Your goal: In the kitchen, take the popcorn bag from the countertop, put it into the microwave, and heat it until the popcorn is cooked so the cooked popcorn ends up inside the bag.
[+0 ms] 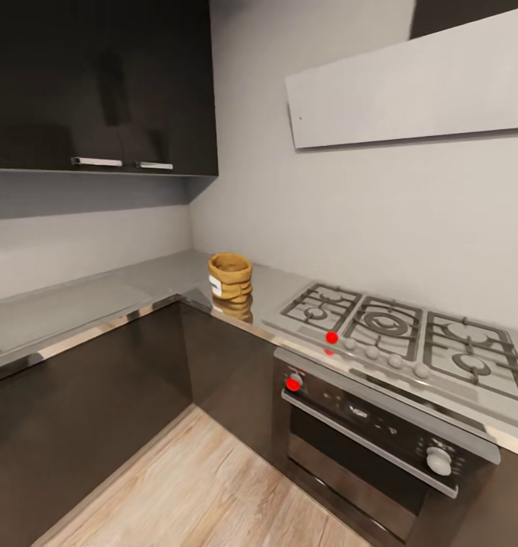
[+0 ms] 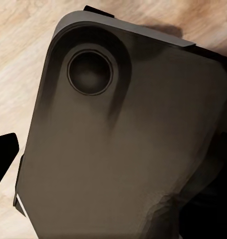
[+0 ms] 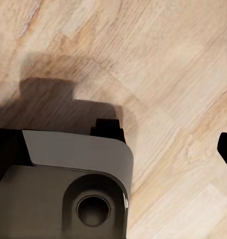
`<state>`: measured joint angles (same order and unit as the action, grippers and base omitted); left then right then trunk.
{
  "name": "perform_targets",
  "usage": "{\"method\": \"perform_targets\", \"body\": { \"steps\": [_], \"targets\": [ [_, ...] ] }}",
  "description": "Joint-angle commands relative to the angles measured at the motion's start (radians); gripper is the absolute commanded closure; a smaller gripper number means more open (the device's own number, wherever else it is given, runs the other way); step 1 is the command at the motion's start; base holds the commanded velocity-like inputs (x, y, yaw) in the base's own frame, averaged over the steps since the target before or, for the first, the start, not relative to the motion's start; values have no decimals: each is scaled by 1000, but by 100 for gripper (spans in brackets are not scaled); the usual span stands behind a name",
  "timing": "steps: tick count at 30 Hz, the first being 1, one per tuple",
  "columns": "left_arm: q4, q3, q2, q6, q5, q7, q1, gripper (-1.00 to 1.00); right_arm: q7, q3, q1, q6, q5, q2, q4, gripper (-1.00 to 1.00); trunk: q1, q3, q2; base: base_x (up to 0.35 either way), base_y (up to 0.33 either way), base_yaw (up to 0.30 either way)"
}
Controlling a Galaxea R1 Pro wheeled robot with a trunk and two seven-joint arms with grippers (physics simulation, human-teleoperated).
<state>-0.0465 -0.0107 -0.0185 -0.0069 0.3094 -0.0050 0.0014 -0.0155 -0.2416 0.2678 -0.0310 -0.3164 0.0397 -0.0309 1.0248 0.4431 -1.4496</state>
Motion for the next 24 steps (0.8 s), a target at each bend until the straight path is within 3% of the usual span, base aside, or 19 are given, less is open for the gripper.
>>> {"method": "perform_targets", "body": {
  "steps": [1, 24],
  "targets": [
    [-1, 0, 0, -1, 5, -1, 0, -100, -1, -8, 1, -1, -10, 1, -1, -100, 0, 1, 0, 164, 0, 2],
    [-1, 0, 0, -1, 4, -3, 0, -100, -5, -7, 1, -1, -12, 3, -1, -100, 0, 1, 0, 216, 149, 0]
  ]
}}
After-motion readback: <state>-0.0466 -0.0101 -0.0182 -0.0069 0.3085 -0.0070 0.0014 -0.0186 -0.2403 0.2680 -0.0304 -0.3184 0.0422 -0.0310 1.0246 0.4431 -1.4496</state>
